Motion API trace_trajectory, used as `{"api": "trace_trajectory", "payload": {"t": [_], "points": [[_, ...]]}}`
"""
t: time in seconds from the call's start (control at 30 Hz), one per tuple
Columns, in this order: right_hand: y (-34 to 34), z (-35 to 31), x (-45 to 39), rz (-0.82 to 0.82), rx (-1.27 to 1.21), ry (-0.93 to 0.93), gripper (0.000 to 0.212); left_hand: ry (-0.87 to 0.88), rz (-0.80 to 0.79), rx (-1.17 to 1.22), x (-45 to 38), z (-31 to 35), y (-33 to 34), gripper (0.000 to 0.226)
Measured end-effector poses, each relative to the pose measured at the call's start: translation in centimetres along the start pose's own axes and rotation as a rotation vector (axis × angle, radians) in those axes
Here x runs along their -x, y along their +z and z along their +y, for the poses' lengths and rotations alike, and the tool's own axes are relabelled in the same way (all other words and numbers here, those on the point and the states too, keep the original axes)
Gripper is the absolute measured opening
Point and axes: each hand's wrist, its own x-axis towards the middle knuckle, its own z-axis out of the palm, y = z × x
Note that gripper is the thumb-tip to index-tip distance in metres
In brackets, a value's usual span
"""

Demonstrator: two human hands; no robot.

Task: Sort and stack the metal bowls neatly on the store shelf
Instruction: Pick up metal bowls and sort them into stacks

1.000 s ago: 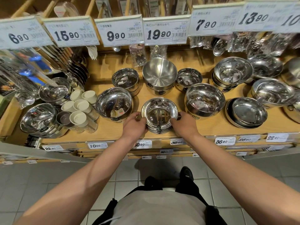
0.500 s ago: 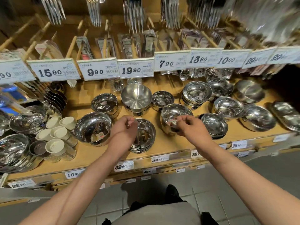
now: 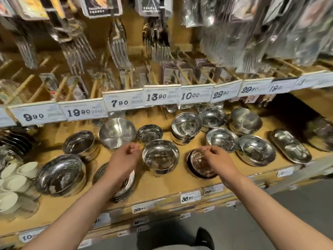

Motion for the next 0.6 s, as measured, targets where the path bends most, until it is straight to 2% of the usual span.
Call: {"api": "trace_trajectory", "payload": {"t": [0.23,0.33,0.43,0.53,0.57,0.6], "points": [[-9.2,1.6,-7.6,-0.072,-0.016,0.008,0.04,0.016,0.167,-0.046,-3.4,4.4,9.5,0.012],[-11.8,2.2,-10.6,-0.101,0.003,-0.009,0.047,-0.044,0.247,-0.023,-3.8,5.4,12.5,0.011],[-12.0,2.0,-12.4,-0.126,0.086,-0.034,0.038,-0.081,0.291,0.059,-3.0,5.3,13.6,0.014],[-10.3,1.1,-14.0,-0.237,0.16,-0.077,0.017,-0.127,0.393,0.143,-1.4,5.1,13.6,0.015],[-9.4,0.6,-14.5,-0.285,0.171,-0.093,0.018,-0.147,0.412,0.173,-0.9,5.0,13.4,0.015],[-8.5,0.0,-15.0,-0.328,0.174,-0.102,0.027,-0.173,0.416,0.195,-0.4,4.9,13.2,0.014]]}}
